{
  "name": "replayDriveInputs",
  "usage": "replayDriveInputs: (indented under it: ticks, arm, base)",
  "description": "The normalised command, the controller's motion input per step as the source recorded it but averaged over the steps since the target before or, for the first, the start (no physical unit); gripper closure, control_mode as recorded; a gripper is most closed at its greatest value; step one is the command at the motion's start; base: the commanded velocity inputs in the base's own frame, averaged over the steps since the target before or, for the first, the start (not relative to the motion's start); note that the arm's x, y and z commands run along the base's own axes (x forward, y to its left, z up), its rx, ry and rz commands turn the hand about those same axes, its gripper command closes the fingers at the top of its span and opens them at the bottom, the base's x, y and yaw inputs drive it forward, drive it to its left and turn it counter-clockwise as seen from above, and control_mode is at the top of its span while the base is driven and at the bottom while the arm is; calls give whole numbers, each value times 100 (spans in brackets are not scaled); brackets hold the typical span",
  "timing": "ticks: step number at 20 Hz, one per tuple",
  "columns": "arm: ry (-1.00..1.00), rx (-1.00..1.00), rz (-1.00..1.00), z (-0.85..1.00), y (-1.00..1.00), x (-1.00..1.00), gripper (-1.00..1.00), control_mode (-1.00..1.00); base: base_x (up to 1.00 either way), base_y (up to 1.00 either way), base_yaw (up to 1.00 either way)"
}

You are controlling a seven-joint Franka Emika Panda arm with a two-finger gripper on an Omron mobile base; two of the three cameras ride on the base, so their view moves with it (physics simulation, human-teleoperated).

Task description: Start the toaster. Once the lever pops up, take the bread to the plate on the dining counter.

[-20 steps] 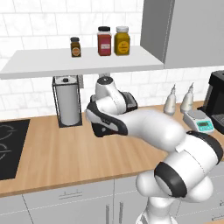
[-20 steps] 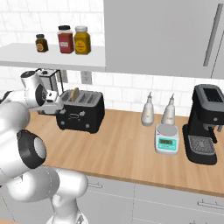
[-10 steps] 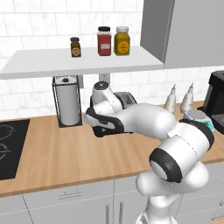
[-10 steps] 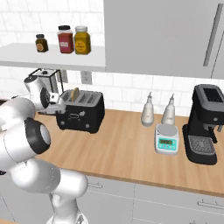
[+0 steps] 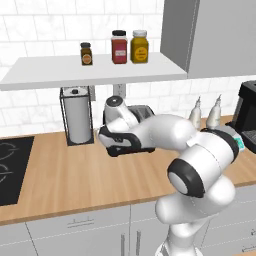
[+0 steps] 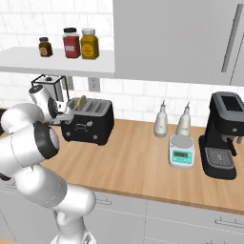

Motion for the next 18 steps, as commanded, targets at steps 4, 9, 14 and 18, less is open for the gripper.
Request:
replayDriveInputs:
  ticks: [4,9,14,18]
  arm:
    - [-3,0,0,-20,0,15,-100,-100]
    - [0,0,0,-25,0,11,-100,-100]
    - [0,0,0,-38,0,-3,-100,-100]
    - [0,0,0,-55,0,-7,-100,-100]
  base:
    - [0,0,0]
    - [0,0,0]
    - [0,0,0]
    - [0,0,0]
